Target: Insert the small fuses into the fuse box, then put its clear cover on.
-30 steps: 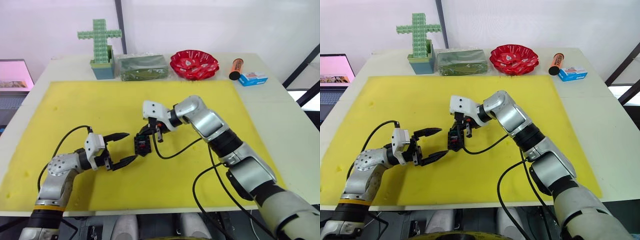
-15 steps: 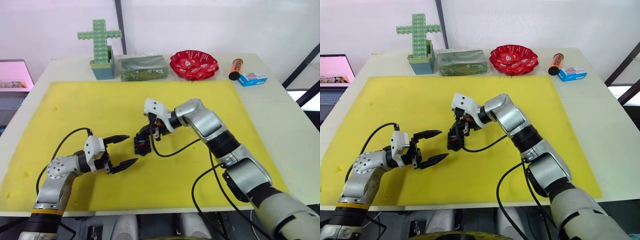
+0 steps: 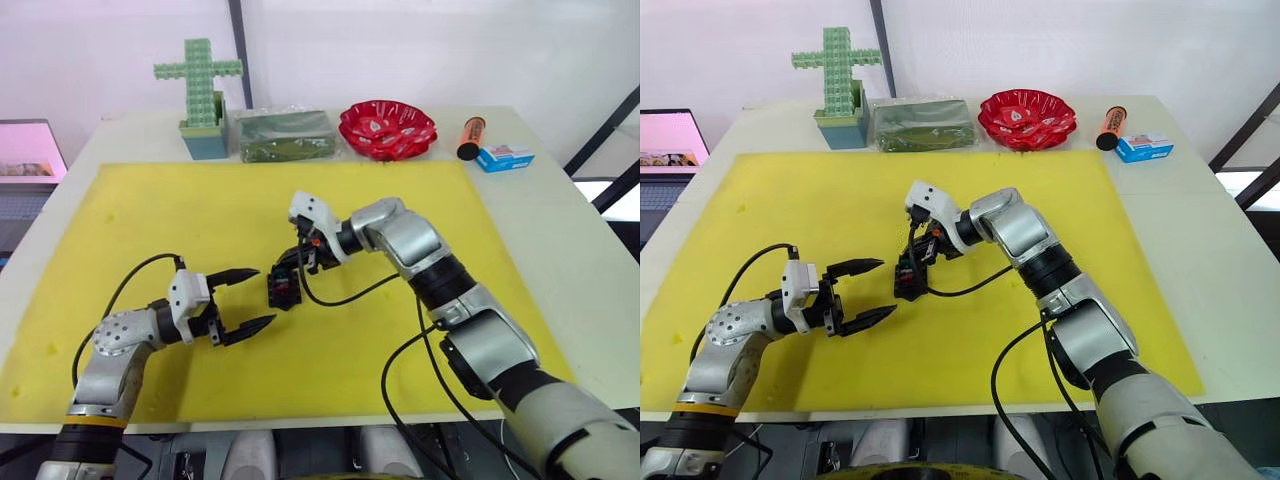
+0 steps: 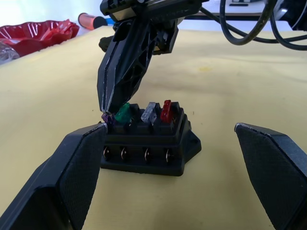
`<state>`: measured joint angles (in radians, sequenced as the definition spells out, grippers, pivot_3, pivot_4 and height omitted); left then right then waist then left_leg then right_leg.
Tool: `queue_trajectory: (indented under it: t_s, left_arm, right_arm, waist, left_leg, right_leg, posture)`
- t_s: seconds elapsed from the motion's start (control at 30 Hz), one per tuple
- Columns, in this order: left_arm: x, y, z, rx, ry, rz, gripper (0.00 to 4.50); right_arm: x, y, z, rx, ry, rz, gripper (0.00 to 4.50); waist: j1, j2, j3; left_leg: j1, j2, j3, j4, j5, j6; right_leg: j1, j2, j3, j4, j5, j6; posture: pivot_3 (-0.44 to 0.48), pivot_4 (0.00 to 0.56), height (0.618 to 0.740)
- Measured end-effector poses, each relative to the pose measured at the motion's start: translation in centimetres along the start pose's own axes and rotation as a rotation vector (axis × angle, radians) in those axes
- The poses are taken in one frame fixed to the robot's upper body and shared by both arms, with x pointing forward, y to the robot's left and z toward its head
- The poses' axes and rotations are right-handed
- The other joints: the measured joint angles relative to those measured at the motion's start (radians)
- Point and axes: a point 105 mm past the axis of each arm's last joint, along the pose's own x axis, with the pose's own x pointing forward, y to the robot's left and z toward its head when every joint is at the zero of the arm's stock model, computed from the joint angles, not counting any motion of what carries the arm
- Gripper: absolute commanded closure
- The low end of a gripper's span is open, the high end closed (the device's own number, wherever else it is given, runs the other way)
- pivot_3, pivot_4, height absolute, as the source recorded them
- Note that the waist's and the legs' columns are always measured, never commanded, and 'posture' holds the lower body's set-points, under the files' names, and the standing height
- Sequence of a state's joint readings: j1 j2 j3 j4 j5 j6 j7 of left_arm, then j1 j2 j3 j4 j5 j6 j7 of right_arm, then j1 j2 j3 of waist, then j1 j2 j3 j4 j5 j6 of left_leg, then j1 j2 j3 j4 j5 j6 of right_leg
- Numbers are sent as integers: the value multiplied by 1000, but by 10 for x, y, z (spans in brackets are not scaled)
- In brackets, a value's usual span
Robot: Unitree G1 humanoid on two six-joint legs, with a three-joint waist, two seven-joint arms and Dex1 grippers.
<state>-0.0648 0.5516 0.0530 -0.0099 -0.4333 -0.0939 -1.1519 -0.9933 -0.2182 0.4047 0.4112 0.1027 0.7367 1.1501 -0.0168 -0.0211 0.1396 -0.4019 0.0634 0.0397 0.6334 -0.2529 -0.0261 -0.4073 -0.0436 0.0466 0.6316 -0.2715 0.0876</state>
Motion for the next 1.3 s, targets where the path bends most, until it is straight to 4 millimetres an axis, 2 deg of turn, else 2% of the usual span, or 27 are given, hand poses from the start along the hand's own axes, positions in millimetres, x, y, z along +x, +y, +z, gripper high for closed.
queue_trajectory:
  t_s: [0.3,1.0,1.3]
  left_arm:
    - [0,4,-1,-1,2,10,0]
    - [-2,9,-3,8,23,38,0]
    - [-2,10,-3,10,23,45,0]
  right_arm:
    - [1,-2,1,-93,-1,-5,4494]
    - [2,-1,-5,-66,33,-9,4494]
    - [-1,2,-4,-96,-20,-8,4494]
  waist:
    - [-1,0,0]
    - [1,0,0]
    - [0,0,0]
  left_leg:
    - [0,0,0,0,0,0]
    - [1,0,0,0,0,0]
    - [1,0,0,-1,0,0]
  right_leg:
    - [0,0,0,0,1,2]
    - [1,0,0,0,0,0]
    - [1,0,0,0,0,0]
  posture:
    - [0,150,740]
    - [0,150,740]
    - [0,150,740]
